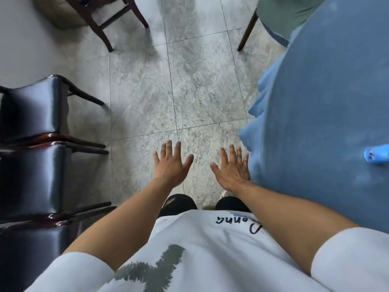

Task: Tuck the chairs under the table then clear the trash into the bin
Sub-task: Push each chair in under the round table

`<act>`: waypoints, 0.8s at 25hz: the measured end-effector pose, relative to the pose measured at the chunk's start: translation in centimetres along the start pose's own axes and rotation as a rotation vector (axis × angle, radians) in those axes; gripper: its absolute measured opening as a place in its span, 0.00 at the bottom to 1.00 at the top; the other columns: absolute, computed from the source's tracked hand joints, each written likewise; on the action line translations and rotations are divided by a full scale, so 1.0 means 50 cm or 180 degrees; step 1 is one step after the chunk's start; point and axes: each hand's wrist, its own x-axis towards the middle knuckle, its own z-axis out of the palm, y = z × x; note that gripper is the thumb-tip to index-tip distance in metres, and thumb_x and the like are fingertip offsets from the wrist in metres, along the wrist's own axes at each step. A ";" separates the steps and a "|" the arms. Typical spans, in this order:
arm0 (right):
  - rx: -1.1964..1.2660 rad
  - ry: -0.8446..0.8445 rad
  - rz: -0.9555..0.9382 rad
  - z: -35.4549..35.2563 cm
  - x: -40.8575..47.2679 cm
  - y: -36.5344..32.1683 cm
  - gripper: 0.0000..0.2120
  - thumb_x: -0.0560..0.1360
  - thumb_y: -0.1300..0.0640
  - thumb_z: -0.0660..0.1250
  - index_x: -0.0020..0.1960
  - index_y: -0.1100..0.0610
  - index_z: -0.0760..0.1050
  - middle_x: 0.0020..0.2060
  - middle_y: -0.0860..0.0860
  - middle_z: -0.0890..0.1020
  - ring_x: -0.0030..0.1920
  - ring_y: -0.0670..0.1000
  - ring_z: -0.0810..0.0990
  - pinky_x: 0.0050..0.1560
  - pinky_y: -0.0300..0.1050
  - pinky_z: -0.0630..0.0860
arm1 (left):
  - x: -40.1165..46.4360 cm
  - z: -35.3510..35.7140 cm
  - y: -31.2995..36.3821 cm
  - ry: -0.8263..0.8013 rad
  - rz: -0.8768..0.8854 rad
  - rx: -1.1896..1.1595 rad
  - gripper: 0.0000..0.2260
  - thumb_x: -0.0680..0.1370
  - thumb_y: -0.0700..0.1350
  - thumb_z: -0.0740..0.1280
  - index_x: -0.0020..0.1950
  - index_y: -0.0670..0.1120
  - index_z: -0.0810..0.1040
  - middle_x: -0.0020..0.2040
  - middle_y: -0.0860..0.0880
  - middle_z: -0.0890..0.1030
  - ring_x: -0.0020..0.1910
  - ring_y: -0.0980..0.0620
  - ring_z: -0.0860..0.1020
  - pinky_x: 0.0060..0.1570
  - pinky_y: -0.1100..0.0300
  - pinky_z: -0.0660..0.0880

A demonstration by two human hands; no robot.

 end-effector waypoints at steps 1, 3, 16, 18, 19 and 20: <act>-0.0044 0.0021 -0.0026 -0.026 0.037 -0.009 0.36 0.83 0.35 0.44 0.83 0.51 0.40 0.82 0.56 0.37 0.81 0.59 0.34 0.78 0.63 0.31 | 0.034 -0.016 0.003 -0.0005 -0.0025 -0.0045 0.35 0.81 0.68 0.47 0.84 0.50 0.48 0.84 0.44 0.46 0.83 0.44 0.43 0.79 0.39 0.41; -0.0112 -0.0007 -0.0033 -0.078 0.116 -0.036 0.36 0.83 0.35 0.44 0.84 0.51 0.41 0.82 0.56 0.37 0.82 0.59 0.34 0.78 0.62 0.30 | 0.112 -0.051 0.000 -0.0022 -0.0083 -0.0160 0.35 0.81 0.68 0.47 0.84 0.50 0.48 0.84 0.44 0.46 0.83 0.44 0.43 0.79 0.38 0.40; 0.0184 0.0434 0.0468 -0.514 0.600 -0.270 0.35 0.83 0.35 0.44 0.84 0.51 0.43 0.82 0.56 0.38 0.82 0.59 0.36 0.79 0.62 0.32 | 0.744 -0.434 -0.078 -0.0144 0.0348 -0.0082 0.36 0.81 0.69 0.46 0.84 0.51 0.46 0.84 0.44 0.45 0.83 0.44 0.41 0.79 0.38 0.39; 0.0239 0.0502 0.0516 -0.586 0.684 -0.272 0.35 0.83 0.34 0.44 0.83 0.50 0.41 0.82 0.55 0.37 0.82 0.58 0.35 0.79 0.62 0.31 | 0.847 -0.489 -0.044 -0.0118 0.0492 0.0041 0.36 0.81 0.69 0.45 0.84 0.51 0.46 0.84 0.44 0.45 0.83 0.43 0.42 0.79 0.39 0.39; 0.0261 0.0496 0.0539 -0.618 0.728 -0.265 0.35 0.83 0.34 0.43 0.83 0.50 0.41 0.82 0.56 0.37 0.82 0.59 0.34 0.79 0.62 0.31 | 0.899 -0.513 -0.022 -0.0136 0.0569 0.0102 0.36 0.80 0.69 0.45 0.84 0.51 0.46 0.84 0.44 0.45 0.83 0.43 0.42 0.79 0.38 0.39; 0.0249 0.0486 0.0559 -0.645 0.767 -0.255 0.35 0.82 0.34 0.43 0.83 0.50 0.41 0.82 0.56 0.36 0.82 0.59 0.34 0.79 0.62 0.32 | 0.947 -0.534 0.001 -0.0163 0.0610 0.0152 0.37 0.80 0.70 0.45 0.84 0.51 0.46 0.84 0.43 0.45 0.83 0.43 0.42 0.79 0.38 0.39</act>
